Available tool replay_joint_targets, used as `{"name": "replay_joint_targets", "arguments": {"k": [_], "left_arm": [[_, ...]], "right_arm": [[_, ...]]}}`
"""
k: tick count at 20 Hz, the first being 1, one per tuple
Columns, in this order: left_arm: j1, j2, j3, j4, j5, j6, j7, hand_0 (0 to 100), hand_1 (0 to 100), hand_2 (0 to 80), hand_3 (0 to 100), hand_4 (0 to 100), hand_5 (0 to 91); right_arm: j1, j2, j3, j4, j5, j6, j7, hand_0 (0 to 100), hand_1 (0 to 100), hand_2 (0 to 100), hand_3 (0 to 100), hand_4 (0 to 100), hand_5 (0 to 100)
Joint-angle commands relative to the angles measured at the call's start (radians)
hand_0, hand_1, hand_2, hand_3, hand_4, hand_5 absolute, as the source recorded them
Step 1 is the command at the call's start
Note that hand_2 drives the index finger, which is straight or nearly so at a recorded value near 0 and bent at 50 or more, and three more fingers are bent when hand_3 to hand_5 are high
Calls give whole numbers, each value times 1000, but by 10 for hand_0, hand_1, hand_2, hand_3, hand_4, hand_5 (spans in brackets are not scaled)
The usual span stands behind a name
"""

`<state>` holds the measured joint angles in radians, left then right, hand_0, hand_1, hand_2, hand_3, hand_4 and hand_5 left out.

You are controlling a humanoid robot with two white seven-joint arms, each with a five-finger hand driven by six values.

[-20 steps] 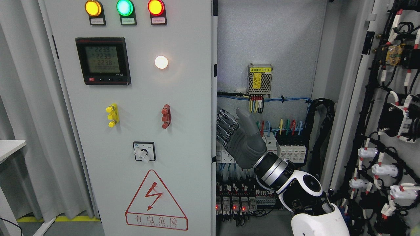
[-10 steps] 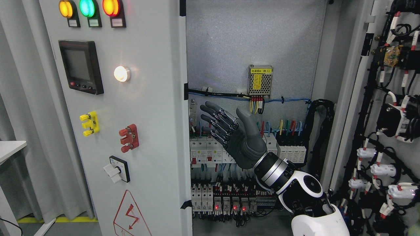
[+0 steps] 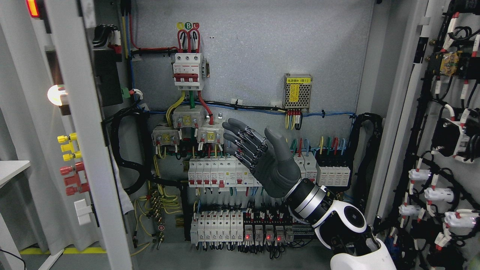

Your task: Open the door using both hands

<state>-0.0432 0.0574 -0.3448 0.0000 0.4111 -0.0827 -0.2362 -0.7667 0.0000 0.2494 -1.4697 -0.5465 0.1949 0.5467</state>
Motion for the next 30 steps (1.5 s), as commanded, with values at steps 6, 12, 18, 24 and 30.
{"name": "replay_joint_targets", "arguments": {"k": [6, 12, 18, 24, 30], "left_arm": [[0, -1, 1, -25, 0, 0, -2, 290, 0, 28, 28, 33, 0], [0, -1, 1, -25, 0, 0, -3, 290, 0, 28, 28, 33, 0], [0, 1, 1, -26, 0, -2, -2, 290, 0, 28, 28, 33, 0], [-1, 4, 0, -26, 0, -2, -3, 290, 0, 28, 28, 33, 0], [-1, 7, 1, -25, 0, -2, -3, 290, 0, 28, 28, 33, 0]], "right_arm": [[27, 0, 183, -55, 7, -3, 10, 219, 0, 0, 0, 0, 0], [27, 0, 257, -55, -6, -49, 12, 219, 0, 0, 0, 0, 0], [29, 0, 363, -90, -101, -95, 10, 219, 0, 0, 0, 0, 0], [32, 0, 456, -129, -122, -95, 12, 219, 0, 0, 0, 0, 0], [33, 0, 498, -138, -210, -95, 7, 219, 0, 0, 0, 0, 0]]}}
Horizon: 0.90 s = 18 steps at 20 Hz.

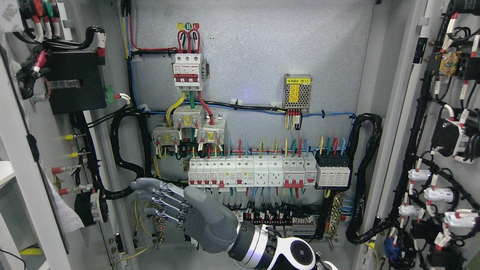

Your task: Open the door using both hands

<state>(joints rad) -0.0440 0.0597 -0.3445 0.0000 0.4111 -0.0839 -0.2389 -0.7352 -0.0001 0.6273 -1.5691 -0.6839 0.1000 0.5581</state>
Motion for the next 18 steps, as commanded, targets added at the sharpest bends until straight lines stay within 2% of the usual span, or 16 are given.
{"name": "replay_joint_targets", "arguments": {"k": [1, 18], "left_arm": [[1, 6, 1, -25, 0, 0, 0, 290, 0, 28, 28, 33, 0], [-4, 6, -1, -26, -1, 1, 0, 290, 0, 28, 28, 34, 0]], "right_arm": [[2, 0, 120, -38, -74, 0, -6, 219, 0, 0, 0, 0, 0], [-10, 0, 201, 3, -100, 0, -6, 219, 0, 0, 0, 0, 0]]}}
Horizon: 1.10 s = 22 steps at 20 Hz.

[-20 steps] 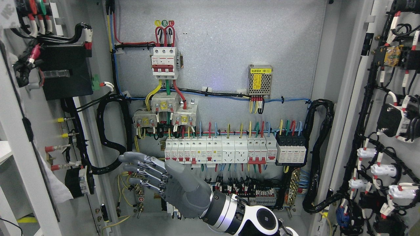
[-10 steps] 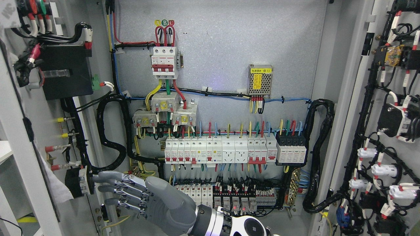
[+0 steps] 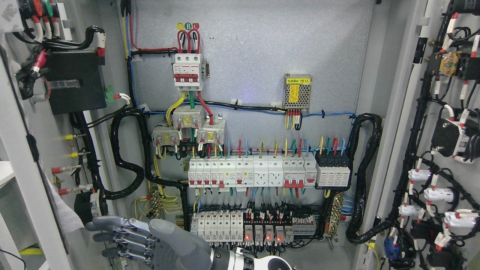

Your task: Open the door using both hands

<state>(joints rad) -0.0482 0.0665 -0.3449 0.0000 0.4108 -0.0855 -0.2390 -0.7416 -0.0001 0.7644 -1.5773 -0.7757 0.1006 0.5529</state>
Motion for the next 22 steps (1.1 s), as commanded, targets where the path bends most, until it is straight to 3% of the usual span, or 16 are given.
{"name": "replay_joint_targets", "arguments": {"k": [1, 13, 22], "left_arm": [[1, -1, 0, -26, 0, 3, 0, 290, 0, 28, 28, 33, 0], [7, 1, 1, -25, 0, 3, 0, 290, 0, 28, 28, 33, 0], [7, -1, 1, -26, 0, 3, 0, 290, 0, 28, 28, 34, 0]], "right_arm": [[-5, 0, 67, 11, -8, -1, -1, 219, 0, 0, 0, 0, 0], [-54, 0, 134, 26, -10, -1, -2, 219, 0, 0, 0, 0, 0], [-71, 0, 153, 39, -10, -1, -4, 219, 0, 0, 0, 0, 0]]}}
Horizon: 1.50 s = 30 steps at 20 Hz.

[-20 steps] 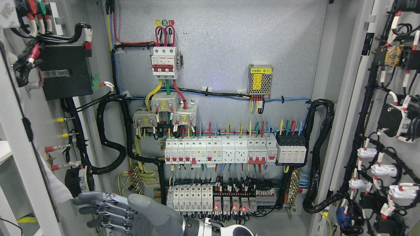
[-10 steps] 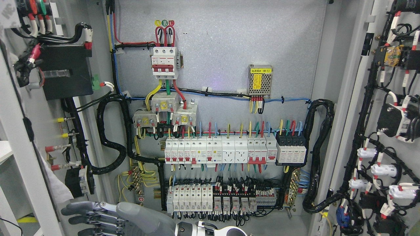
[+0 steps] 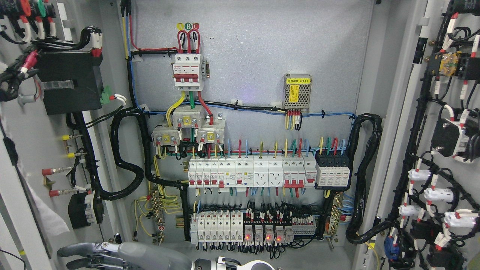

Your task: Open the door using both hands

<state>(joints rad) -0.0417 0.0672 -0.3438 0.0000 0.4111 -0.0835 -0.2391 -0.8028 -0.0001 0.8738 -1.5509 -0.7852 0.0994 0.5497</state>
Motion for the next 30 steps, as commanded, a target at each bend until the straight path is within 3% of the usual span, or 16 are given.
{"name": "replay_joint_targets", "arguments": {"k": [1, 4, 11, 15, 30], "left_arm": [[0, -1, 0, -25, 0, 1, 0, 290, 0, 28, 28, 34, 0], [0, -1, 0, -25, 0, -1, 0, 290, 0, 28, 28, 34, 0], [2, 0, 0, -26, 0, 1, 0, 290, 0, 28, 28, 34, 0], [2, -1, 0, -26, 0, -1, 0, 290, 0, 28, 28, 34, 0], [-1, -1, 0, -26, 0, 1, 0, 290, 0, 28, 28, 34, 0]], "right_arm": [[-10, 0, 47, 14, 0, 0, -1, 219, 0, 0, 0, 0, 0], [-12, 0, 48, 20, -2, 0, -24, 219, 0, 0, 0, 0, 0], [-56, 0, 63, 31, -50, -1, -30, 219, 0, 0, 0, 0, 0], [-117, 0, 68, 51, -121, -1, -77, 219, 0, 0, 0, 0, 0], [-203, 0, 142, 60, -178, 0, -77, 219, 0, 0, 0, 0, 0]]}}
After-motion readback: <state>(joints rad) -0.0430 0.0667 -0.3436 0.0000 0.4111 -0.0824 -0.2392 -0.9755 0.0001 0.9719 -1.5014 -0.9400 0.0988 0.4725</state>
